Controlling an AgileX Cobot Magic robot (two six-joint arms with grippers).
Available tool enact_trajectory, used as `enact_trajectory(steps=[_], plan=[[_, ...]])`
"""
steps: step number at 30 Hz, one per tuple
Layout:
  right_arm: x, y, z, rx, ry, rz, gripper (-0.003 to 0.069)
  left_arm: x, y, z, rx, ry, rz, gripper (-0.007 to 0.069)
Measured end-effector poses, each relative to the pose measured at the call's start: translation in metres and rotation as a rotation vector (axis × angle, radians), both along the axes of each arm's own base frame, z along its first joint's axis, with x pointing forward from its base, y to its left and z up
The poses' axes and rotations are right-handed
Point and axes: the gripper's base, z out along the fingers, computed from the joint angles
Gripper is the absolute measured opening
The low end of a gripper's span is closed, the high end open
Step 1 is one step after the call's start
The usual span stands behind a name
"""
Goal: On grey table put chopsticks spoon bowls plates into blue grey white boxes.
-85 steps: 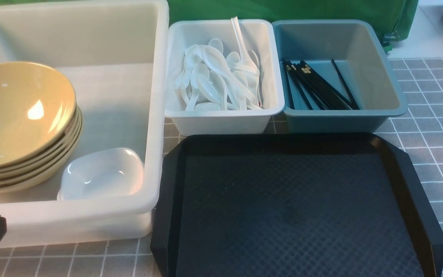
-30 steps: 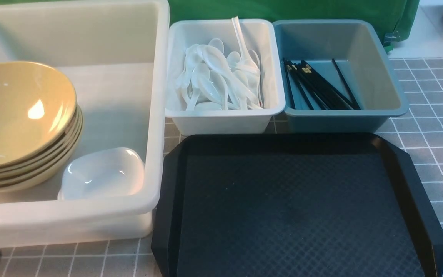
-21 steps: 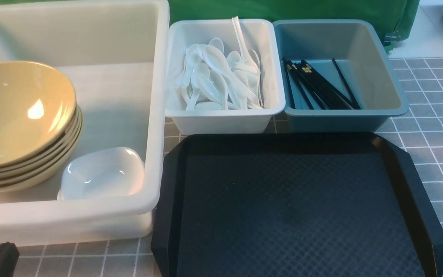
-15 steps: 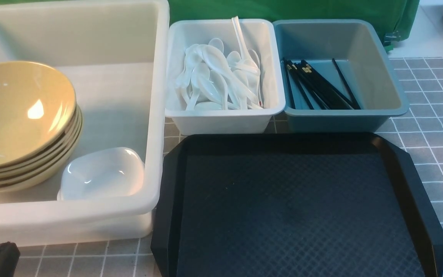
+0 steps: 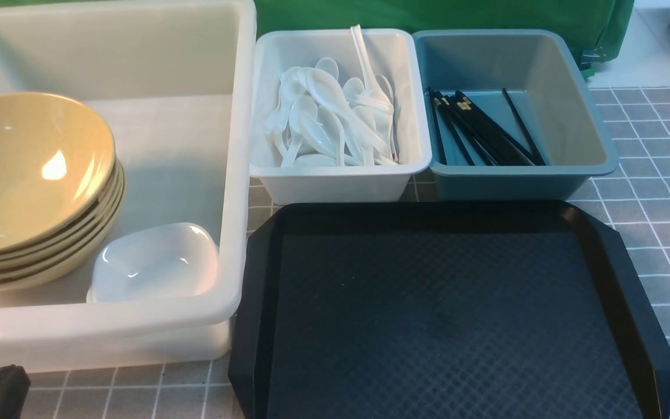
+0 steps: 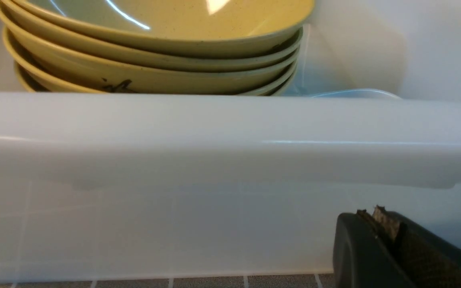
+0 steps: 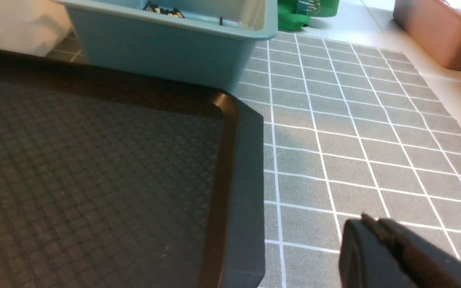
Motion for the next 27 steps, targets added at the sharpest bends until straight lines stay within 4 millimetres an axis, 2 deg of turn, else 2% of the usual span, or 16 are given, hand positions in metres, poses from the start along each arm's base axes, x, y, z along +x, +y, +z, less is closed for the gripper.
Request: enact_trajectory(steps=[27], plan=[[0.0,0.0,0.0,0.0,0.0,0.0,0.0086,0.0001,0.0,0.0,0.0,-0.003,0.0,-0.0008]])
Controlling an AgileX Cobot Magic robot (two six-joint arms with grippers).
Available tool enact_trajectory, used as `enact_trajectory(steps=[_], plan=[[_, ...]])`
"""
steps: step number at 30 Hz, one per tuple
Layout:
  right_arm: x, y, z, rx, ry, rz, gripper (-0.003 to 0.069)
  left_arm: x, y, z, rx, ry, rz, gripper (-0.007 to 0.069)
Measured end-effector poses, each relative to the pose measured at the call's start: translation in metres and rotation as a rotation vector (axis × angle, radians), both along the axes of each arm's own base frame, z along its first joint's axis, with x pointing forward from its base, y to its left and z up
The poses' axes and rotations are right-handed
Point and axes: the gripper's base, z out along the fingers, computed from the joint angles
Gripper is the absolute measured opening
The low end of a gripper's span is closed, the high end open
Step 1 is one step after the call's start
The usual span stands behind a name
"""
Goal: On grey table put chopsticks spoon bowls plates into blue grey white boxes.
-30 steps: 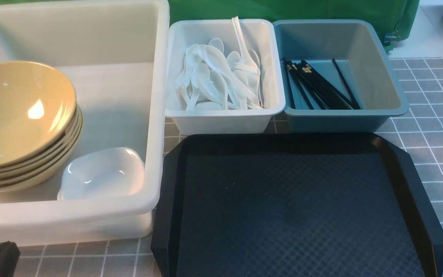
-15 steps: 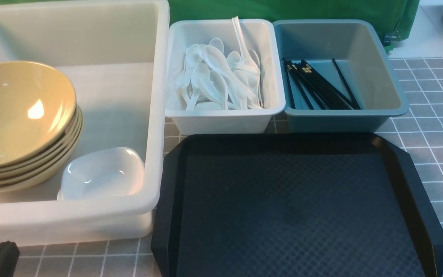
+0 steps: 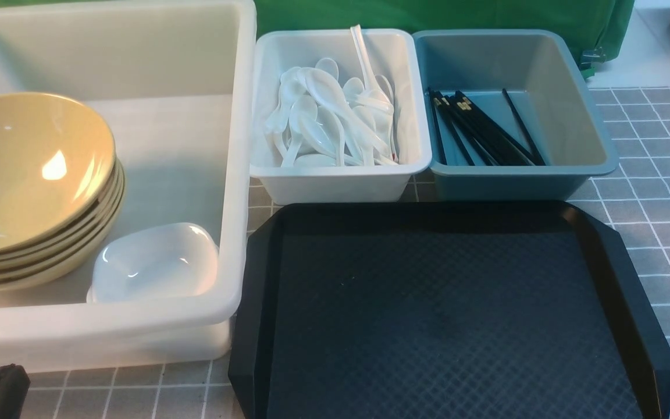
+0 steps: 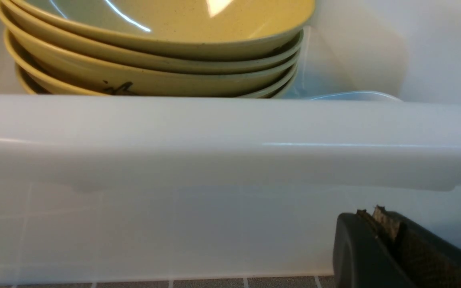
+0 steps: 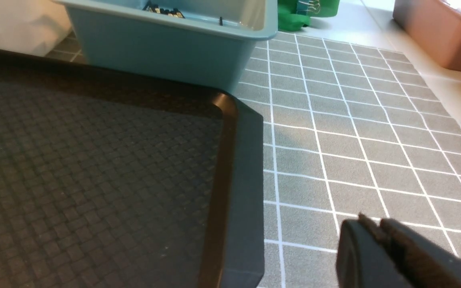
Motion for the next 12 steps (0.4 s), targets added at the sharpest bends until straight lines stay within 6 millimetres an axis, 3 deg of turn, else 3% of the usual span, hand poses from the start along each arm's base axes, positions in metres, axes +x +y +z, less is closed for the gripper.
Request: enact_trajectory(steps=[12], plan=[[0.0,0.0,0.0,0.0,0.0,0.0,0.0097,0.0,0.0,0.0,0.0,0.0,0.0,-0.0008]])
